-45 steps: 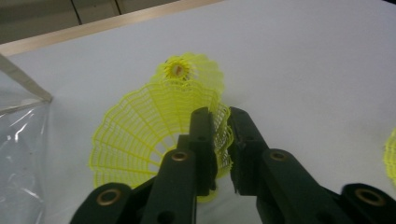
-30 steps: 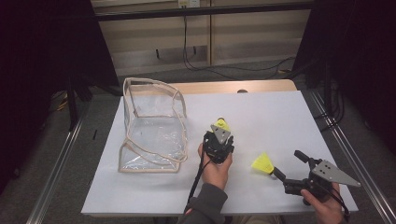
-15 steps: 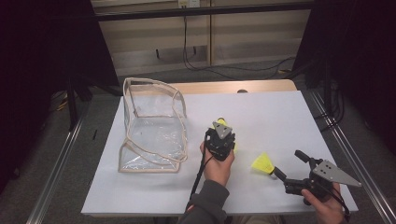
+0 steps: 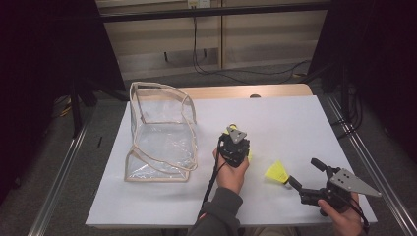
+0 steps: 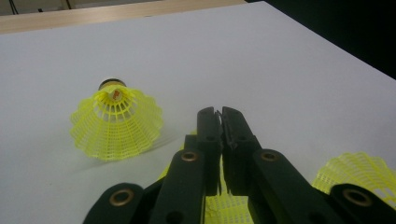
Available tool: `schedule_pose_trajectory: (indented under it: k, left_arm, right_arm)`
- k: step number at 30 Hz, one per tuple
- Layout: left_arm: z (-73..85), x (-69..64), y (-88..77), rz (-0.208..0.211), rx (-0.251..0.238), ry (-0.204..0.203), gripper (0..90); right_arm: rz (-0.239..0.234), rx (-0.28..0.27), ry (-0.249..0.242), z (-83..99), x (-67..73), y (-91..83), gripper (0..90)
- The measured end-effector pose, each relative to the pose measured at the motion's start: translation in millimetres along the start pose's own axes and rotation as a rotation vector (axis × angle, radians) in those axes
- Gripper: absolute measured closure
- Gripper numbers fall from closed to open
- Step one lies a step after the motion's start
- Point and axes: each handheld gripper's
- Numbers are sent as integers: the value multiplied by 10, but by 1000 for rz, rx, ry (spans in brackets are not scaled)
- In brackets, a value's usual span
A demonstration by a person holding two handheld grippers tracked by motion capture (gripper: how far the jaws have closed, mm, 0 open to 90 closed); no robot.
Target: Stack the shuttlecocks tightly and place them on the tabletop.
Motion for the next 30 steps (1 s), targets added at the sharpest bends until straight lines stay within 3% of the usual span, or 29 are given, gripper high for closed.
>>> schedule_pose_trajectory:
  k: [3, 7, 16, 24, 30]
  left_arm:
    - [2, 5, 29, 4, -9, -17, 865]
    - [-9, 3, 55, 11, 1, -2, 863]
    - [-26, -11, 56, 33, -10, -12, 835]
    - [-50, -15, 45, 38, -7, -13, 829]
    - [-61, 15, 35, 18, -25, -1, 795]
  right_arm:
    - [1, 0, 5, 0, 2, 3, 21]
    - [1, 0, 5, 2, 5, 4, 21]
    - [2, 4, 4, 4, -3, 0, 21]
    - [0, 5, 6, 4, -1, 1, 21]
    - [0, 4, 4, 5, -1, 1, 21]
Point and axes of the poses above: each handheld gripper's, and its own axes: y roughly forward along the jaws, z roughly out of its underside, x roughly to its left, and after that the axes turned 11 degrees about -x, right-handed
